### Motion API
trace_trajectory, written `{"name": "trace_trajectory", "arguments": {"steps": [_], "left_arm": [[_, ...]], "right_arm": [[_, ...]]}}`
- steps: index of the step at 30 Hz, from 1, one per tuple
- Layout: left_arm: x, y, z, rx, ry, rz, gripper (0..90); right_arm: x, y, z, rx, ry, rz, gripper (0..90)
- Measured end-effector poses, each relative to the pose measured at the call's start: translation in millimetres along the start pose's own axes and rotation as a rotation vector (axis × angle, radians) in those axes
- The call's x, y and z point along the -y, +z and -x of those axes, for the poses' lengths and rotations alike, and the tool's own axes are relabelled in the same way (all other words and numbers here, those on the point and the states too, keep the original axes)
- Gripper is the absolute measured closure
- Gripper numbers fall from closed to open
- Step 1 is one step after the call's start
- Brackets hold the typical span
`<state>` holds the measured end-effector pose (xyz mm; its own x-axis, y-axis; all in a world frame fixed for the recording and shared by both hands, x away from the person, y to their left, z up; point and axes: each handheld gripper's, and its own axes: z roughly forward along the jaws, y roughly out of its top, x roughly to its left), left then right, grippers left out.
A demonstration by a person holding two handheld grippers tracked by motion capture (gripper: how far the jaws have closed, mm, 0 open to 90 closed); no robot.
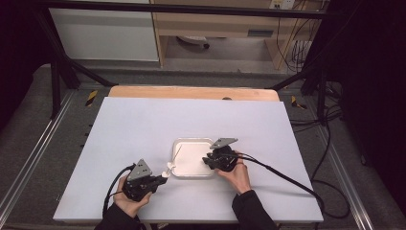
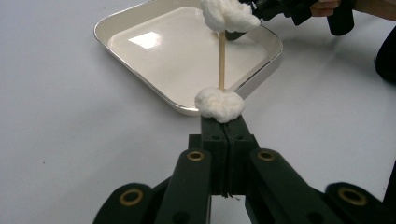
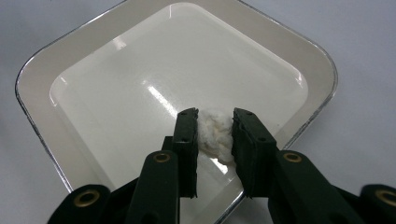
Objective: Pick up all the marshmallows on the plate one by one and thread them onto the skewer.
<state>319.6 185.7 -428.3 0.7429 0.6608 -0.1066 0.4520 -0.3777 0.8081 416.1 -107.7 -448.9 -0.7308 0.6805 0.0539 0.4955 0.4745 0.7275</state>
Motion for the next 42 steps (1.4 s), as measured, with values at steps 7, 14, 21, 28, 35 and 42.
{"name": "trace_trajectory", "arguments": {"steps": [7,14,21,28,35,42], "left_arm": [[-0.6,-0.3,1.8,0.006,0.006,0.005,88.8],[-1.4,0.5,4.7,0.016,0.020,0.007,88.8],[-2.3,1.4,7.5,0.026,0.031,0.009,88.8],[-2.8,1.3,9.1,0.034,0.039,0.013,88.8],[-3.5,1.4,11.7,0.042,0.053,0.018,88.8],[-3.9,1.7,13.3,0.051,0.069,0.020,88.8]], "right_arm": [[-8.9,-21.8,-2.5,-0.066,0.031,0.103,74.4],[-22.0,-60.2,-4.8,-0.172,0.072,0.260,75.1],[-30.6,-88.4,-2.8,-0.265,0.104,0.364,75.4],[-39.7,-93.4,-8.9,-0.313,0.092,0.393,75.4],[-50.1,-91.8,-17.2,-0.360,0.085,0.405,75.3],[-56.6,-89.1,-21.7,-0.393,0.087,0.400,75.5]]}}
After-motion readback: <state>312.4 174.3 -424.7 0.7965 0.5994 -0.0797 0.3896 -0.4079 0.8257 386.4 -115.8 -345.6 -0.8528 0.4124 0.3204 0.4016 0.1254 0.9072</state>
